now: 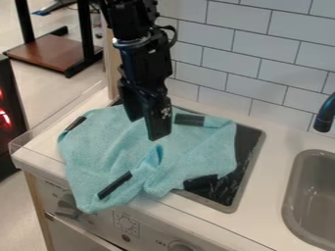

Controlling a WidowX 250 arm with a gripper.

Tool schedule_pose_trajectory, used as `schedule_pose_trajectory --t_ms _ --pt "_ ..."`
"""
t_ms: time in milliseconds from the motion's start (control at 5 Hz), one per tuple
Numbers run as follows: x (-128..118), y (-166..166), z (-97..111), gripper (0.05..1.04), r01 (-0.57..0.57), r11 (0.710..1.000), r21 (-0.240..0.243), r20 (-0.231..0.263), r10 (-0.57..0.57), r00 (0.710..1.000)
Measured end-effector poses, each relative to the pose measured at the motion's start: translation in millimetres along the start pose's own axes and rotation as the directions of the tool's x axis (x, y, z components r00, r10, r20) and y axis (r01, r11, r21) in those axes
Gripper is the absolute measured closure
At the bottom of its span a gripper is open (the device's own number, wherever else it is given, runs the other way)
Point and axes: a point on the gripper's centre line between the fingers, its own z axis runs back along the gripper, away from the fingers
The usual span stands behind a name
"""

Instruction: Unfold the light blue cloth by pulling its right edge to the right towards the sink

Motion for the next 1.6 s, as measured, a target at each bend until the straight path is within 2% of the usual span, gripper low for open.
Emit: schedule_pose_trajectory --t_ms 200,600,1000,1200,1400,1600 --pt "-3 -3 -7 0.083 -0.004 1.000 -0.018 -0.022 0.003 1.000" --pt "14 -17 -9 0.083 0.053 0.998 -0.021 -0.008 -0.054 0.999" --pt "53 -50 -6 0.083 0.171 0.985 -0.034 0.068 -0.169 0.983" --pt "69 -78 -12 0.083 0.160 0.987 0.029 0.062 -0.162 0.985" --pt "74 -93 -28 0.083 0.167 0.984 0.068 0.066 -0.172 0.983" --pt "77 -90 -46 0.083 0.170 0.981 0.097 0.071 -0.177 0.982"
